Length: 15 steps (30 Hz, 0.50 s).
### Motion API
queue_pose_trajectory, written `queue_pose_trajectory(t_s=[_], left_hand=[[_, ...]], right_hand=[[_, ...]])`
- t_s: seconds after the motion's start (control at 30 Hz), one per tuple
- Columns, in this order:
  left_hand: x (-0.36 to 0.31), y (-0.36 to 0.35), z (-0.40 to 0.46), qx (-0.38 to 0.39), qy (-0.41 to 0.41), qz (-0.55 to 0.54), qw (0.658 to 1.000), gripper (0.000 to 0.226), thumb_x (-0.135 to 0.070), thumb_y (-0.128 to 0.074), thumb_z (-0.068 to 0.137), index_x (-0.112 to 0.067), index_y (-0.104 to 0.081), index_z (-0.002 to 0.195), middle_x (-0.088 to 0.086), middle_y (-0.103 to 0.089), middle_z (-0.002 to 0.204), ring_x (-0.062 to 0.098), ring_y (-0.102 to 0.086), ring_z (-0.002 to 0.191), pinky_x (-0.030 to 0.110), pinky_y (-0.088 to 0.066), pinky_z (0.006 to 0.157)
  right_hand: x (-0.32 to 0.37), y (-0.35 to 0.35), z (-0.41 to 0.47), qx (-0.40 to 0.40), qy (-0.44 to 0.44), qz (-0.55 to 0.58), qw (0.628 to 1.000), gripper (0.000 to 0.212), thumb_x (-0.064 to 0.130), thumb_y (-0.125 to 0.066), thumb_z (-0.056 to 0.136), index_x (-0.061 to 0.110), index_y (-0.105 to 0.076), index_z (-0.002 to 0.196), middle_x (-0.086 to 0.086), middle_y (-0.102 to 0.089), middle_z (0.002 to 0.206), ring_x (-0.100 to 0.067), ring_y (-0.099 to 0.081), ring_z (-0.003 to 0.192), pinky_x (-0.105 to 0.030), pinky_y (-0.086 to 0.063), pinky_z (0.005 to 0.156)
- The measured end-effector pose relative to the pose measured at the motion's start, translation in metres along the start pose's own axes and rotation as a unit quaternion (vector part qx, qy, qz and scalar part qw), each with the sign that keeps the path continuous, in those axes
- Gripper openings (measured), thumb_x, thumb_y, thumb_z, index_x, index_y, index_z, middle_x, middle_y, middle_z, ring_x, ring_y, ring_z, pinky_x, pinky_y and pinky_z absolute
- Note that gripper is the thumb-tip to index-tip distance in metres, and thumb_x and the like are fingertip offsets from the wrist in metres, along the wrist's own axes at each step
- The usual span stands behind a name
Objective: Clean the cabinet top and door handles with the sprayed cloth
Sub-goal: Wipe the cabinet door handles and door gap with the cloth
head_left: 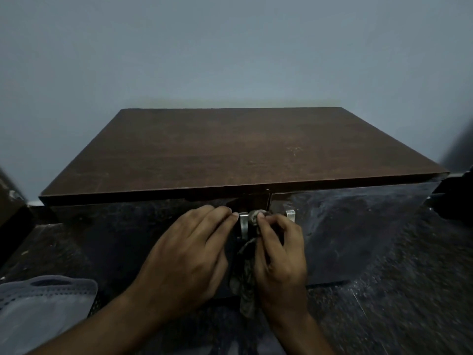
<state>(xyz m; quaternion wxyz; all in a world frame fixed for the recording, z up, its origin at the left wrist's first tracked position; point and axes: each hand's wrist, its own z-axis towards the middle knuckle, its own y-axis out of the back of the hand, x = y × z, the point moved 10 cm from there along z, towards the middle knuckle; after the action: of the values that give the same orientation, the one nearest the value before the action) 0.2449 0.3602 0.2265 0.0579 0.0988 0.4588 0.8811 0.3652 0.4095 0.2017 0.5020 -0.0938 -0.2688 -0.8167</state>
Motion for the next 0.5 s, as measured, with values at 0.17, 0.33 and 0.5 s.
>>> queue_pose_trajectory(t_s=[0.17, 0.33, 0.5], left_hand=[[0.005, 0.011, -0.004, -0.027, 0.013, -0.005, 1.0, 0.043, -0.018, -0.053, 0.089, -0.003, -0.064, 0.128, 0.014, -0.062, 0.129, 0.033, -0.058, 0.119, 0.044, -0.045, 0.104], [0.018, 0.019, -0.009, -0.039, 0.045, 0.018, 0.998, 0.043, -0.014, -0.059, 0.086, -0.003, -0.065, 0.127, 0.015, -0.062, 0.128, 0.033, -0.057, 0.118, 0.041, -0.041, 0.105], [0.008, 0.012, -0.014, -0.006, 0.033, 0.023, 0.999, 0.047, -0.016, -0.059, 0.086, -0.003, -0.062, 0.131, 0.014, -0.06, 0.132, 0.031, -0.055, 0.122, 0.04, -0.041, 0.108]], right_hand=[[0.012, 0.012, 0.024, -0.074, 0.001, 0.009, 0.997, 0.027, -0.009, -0.063, 0.09, -0.007, -0.068, 0.116, -0.023, -0.063, 0.104, -0.03, -0.061, 0.097, -0.036, -0.053, 0.086], [-0.001, 0.002, 0.001, -0.035, -0.028, -0.013, 0.999, 0.04, -0.003, -0.065, 0.088, 0.009, -0.066, 0.126, -0.023, -0.056, 0.112, -0.032, -0.054, 0.104, -0.034, -0.048, 0.089], [-0.016, -0.021, -0.033, 0.037, -0.023, -0.018, 0.999, 0.039, 0.001, -0.046, 0.094, 0.006, -0.063, 0.129, -0.023, -0.059, 0.111, -0.031, -0.056, 0.1, -0.024, -0.041, 0.092]])
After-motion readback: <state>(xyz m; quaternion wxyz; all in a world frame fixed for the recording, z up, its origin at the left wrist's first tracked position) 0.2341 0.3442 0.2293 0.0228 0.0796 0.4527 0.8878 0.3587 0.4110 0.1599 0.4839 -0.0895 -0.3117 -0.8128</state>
